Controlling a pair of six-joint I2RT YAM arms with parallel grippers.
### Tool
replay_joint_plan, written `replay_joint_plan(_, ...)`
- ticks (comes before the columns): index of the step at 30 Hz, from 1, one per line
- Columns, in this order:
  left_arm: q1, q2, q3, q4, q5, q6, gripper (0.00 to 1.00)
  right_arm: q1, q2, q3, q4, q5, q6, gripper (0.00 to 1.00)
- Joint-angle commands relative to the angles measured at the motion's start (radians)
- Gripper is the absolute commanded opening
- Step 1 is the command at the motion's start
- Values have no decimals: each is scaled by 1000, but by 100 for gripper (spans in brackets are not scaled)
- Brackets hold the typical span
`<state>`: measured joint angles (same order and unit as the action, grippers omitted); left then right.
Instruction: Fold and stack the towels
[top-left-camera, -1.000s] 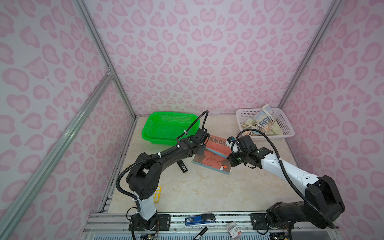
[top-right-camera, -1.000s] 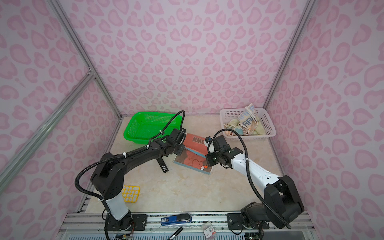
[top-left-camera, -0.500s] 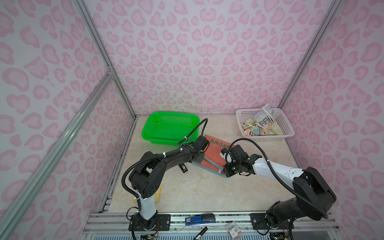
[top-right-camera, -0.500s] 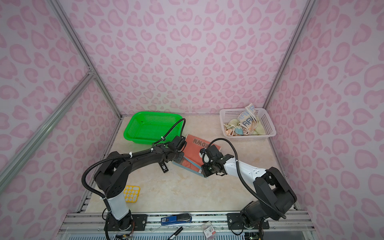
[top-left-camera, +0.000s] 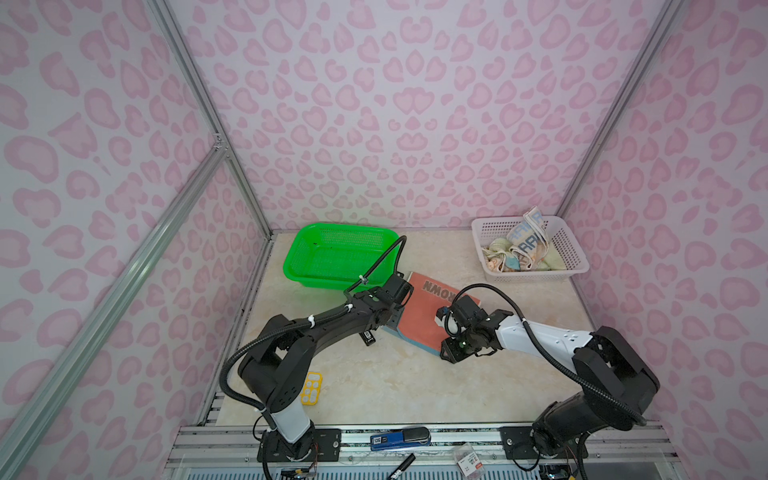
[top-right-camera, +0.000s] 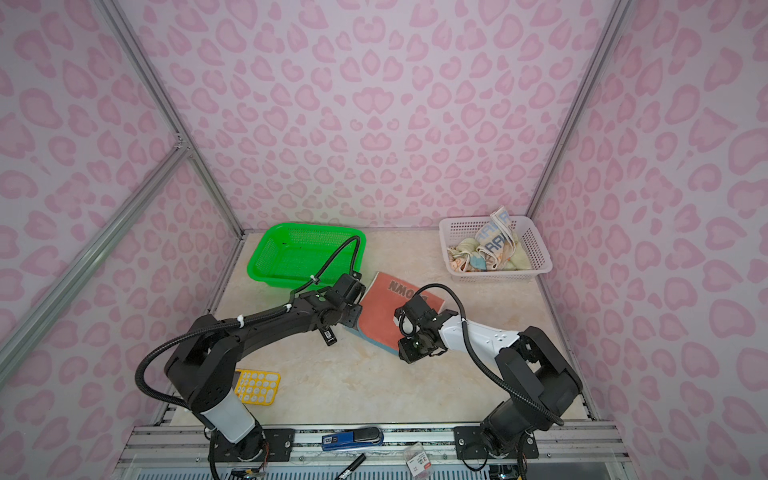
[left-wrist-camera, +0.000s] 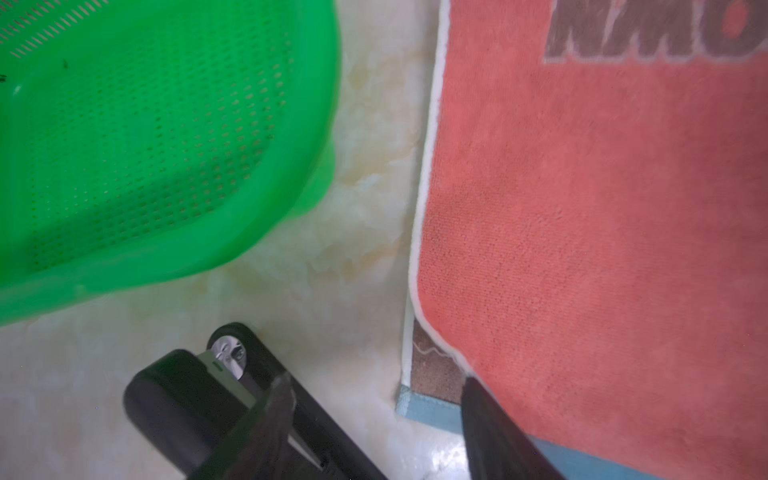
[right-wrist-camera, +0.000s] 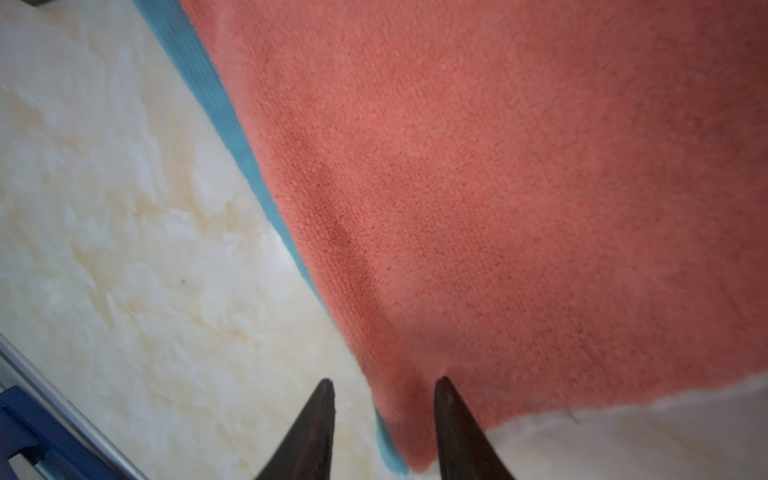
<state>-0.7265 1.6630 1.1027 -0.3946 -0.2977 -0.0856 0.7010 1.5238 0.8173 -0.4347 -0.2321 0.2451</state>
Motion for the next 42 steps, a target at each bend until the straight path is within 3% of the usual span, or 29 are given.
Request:
replay_joint_plan(1,0,-65,-13,22,-10,-17,98,-8,-35,16,-39,19,7,44)
replay_joint_plan(6,1,-78,17,52,41,-10,98,-64,-100,23,-18,111,72,45)
replay_joint_plan(12,-1,17,124,67,113,-2,99,-233,-159,-22,93,208,186,47)
replay_joint_plan(21,-3,58,137,96,183,-5,98,-402,-34,14,239,222,225,48)
replay_joint_plan(35,-2,54,121,82,169,16,98,-437,222,109,367,180,244,43)
replay_joint_plan(42,-3,85,164,70,171,36,98,-431,256,74,370,190,252,24)
